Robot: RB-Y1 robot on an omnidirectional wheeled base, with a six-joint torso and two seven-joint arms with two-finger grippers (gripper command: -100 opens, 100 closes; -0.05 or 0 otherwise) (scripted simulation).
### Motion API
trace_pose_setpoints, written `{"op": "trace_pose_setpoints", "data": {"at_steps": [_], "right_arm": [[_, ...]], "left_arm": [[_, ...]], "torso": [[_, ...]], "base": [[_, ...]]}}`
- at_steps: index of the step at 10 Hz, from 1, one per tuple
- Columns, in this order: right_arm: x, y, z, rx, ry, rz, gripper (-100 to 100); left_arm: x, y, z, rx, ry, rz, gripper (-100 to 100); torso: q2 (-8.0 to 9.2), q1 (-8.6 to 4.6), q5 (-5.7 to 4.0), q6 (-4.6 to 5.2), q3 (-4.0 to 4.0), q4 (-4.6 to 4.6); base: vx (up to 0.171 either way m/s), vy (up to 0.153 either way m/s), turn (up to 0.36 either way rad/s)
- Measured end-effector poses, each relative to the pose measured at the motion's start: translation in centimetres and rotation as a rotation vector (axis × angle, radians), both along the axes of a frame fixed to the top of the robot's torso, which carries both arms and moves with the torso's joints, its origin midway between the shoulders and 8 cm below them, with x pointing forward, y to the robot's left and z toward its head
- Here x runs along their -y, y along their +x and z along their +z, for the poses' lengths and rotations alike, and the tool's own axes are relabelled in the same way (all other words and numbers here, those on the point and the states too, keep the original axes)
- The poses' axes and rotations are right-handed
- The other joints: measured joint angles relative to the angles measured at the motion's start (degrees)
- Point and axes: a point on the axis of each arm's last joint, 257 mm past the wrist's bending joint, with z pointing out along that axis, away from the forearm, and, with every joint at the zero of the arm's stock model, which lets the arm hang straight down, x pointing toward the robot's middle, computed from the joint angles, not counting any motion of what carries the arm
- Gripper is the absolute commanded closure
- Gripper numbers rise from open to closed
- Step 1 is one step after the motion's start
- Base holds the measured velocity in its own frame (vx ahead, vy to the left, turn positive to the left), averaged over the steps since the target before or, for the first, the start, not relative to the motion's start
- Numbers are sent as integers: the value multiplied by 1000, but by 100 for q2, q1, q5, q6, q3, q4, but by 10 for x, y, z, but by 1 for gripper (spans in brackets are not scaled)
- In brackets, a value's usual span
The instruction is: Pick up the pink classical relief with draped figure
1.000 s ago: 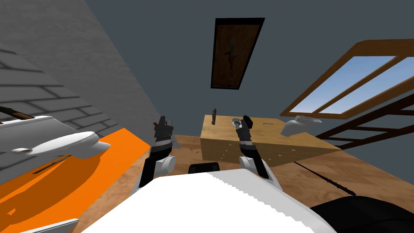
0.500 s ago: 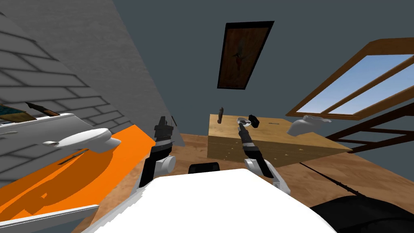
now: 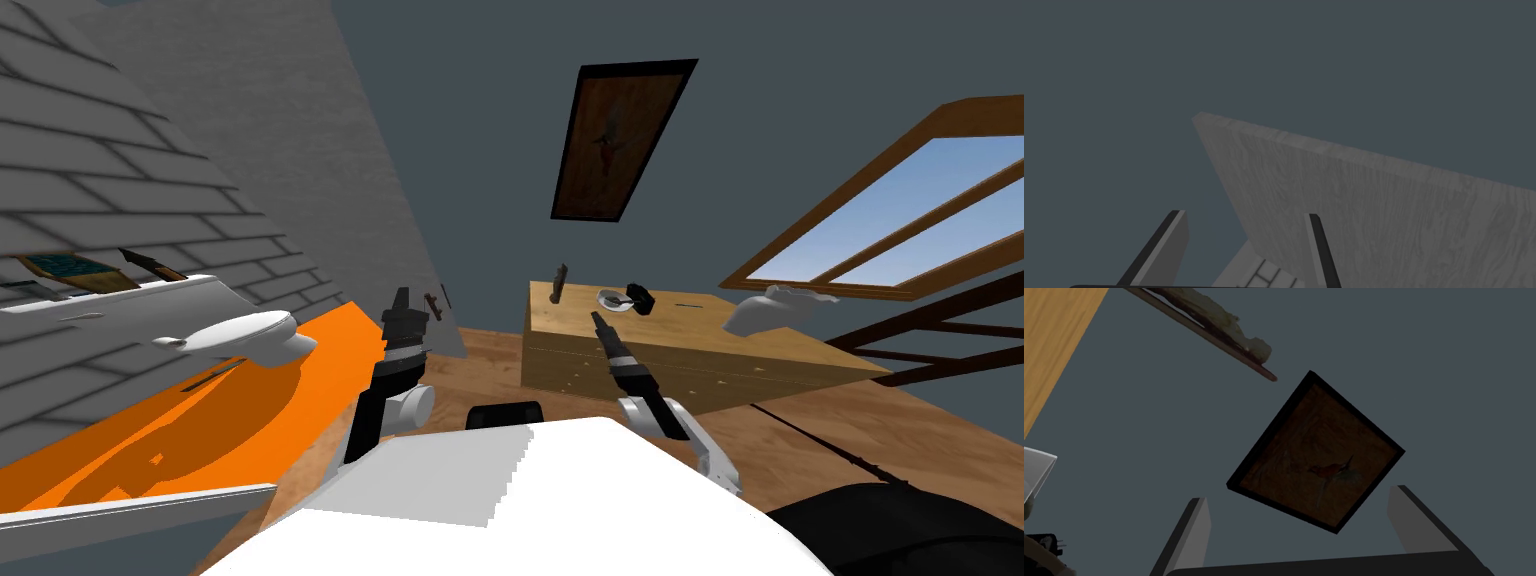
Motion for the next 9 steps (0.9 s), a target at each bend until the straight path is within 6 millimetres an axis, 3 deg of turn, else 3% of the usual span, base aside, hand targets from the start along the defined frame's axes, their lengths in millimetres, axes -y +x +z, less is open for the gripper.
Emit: {"op": "trace_pose_setpoints", "data": {"at_steps": [4, 9], "right_arm": [[39, 3, -24, -93, -233, -67, -100], [86, 2, -41, -168, -496, -142, -100]], "left_arm": [[0, 0, 0, 0, 0, 0, 0], [0, 0, 0, 0, 0, 0, 0]], "torso": [[-24, -3, 1, -1, -14, -5], [-38, -27, -4, 0, -22, -8]], "base": [[8, 187, 30], [39, 123, -4]]}}
